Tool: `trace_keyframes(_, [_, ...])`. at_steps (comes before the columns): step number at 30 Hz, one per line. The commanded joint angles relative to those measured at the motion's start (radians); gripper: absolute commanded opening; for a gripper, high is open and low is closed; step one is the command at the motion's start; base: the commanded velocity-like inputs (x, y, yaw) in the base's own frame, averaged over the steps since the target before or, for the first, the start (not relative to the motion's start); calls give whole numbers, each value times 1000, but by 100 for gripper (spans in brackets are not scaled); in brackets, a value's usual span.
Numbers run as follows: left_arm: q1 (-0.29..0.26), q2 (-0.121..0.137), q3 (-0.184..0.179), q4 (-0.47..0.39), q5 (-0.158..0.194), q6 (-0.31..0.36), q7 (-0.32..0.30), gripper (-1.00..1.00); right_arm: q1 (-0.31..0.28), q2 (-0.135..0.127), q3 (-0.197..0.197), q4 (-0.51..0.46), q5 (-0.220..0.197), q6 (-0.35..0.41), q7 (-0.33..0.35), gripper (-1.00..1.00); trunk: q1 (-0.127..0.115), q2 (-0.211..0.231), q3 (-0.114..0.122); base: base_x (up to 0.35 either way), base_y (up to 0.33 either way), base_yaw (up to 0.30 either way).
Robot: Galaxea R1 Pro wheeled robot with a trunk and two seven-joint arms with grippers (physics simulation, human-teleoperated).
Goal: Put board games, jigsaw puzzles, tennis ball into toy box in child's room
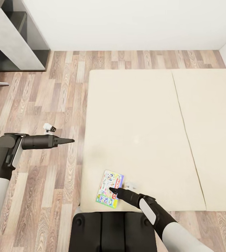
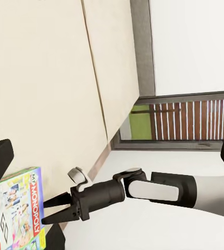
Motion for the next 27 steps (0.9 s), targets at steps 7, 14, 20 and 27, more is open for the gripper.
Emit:
trace_keyframes(7, [0,1,0,0,0,11,-5,100,-1,0,2,0,-8,5,0,100,1,-1,-1,0,14,0])
trace_keyframes(14, [0,1,0,0,0,11,-4,100,0,0,2,0,-8,5,0,100,1,-1,-1,0,0,0])
trace_keyframes(20, [0,1,-1,0,0,11,-2,100,0,0,2,0,-8,5,0,100,1,-1,-1,0,44,0])
trace_keyframes(27, [0,1,-1,0,0,11,-2,100,0,0,2,0,-8,5,0,100,1,-1,-1,0,60,0])
